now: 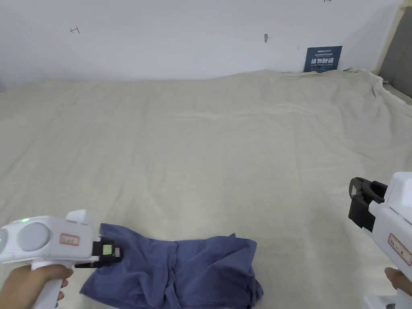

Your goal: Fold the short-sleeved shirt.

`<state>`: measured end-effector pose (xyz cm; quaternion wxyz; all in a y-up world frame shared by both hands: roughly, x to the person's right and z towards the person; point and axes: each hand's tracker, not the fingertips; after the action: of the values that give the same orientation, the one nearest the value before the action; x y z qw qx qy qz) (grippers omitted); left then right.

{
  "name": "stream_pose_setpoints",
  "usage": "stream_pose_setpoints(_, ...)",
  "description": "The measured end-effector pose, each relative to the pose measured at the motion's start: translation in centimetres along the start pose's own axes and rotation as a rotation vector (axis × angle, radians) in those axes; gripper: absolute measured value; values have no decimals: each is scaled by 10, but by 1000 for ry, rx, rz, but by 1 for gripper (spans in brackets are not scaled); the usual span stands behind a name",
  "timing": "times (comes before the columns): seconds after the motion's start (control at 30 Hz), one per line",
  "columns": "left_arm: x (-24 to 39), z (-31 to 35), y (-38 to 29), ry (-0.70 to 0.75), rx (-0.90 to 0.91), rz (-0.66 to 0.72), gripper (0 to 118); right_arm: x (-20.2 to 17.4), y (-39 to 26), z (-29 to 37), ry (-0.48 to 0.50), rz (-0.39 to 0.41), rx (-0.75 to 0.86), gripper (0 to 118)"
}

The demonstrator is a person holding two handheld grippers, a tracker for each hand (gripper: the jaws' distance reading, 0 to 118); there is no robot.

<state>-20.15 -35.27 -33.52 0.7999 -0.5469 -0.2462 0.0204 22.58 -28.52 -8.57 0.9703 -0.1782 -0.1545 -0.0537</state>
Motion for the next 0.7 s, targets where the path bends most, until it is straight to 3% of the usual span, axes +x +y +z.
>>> stream_pose_setpoints(0.4, 122, -73, 23, -154, -147, -173, 8, 14, -1, 12, -15, -22, 4, 0)
stream_pose_setpoints(0.7, 184, -149, 10, -123, -255, -229, 8, 24, -7, 15, -45, -29, -12, 0)
